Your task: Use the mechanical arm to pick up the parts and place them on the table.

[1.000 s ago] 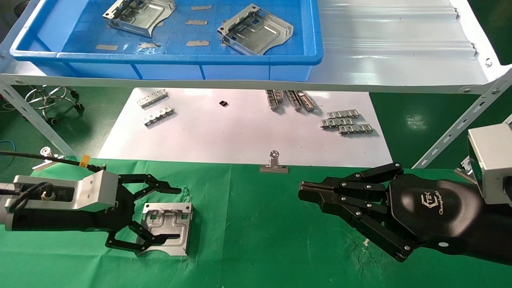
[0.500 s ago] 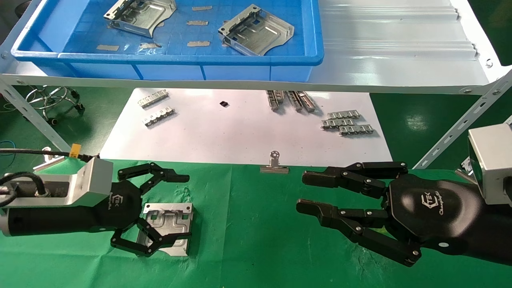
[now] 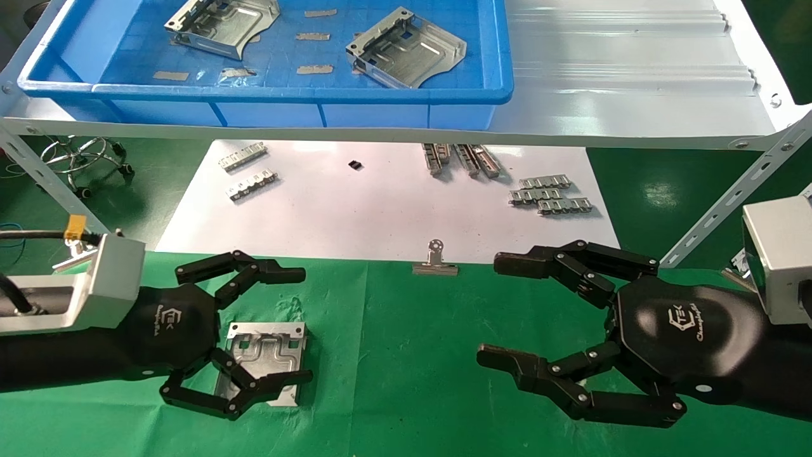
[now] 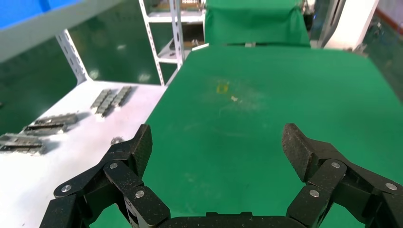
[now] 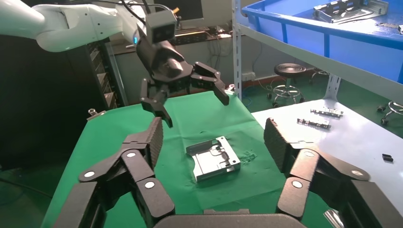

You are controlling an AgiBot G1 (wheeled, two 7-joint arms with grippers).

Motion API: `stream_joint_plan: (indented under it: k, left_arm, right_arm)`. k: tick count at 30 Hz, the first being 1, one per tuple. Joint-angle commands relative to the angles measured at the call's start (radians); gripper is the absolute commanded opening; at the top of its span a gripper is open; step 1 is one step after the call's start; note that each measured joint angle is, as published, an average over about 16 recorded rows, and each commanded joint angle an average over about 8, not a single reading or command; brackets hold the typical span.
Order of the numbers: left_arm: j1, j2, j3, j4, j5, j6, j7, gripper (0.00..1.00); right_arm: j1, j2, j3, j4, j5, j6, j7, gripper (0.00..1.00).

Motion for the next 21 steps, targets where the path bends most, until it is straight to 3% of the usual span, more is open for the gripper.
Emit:
stream_joint_plan:
  k: [1, 21]
  left_arm:
    - [0.020, -0.008, -0.022, -0.029, -0.012, -0.002, -0.024, 1.00]
    - [0.207, -0.080, -0.231, -0.307, -0.129, -0.025, -0.249, 1.00]
  right_arm:
    - [0.000, 0.000, 0.000, 0.000, 0.000, 0.000, 0.000, 1.00]
    - [0.000, 0.000, 0.000, 0.000, 0.000, 0.000, 0.000, 1.00]
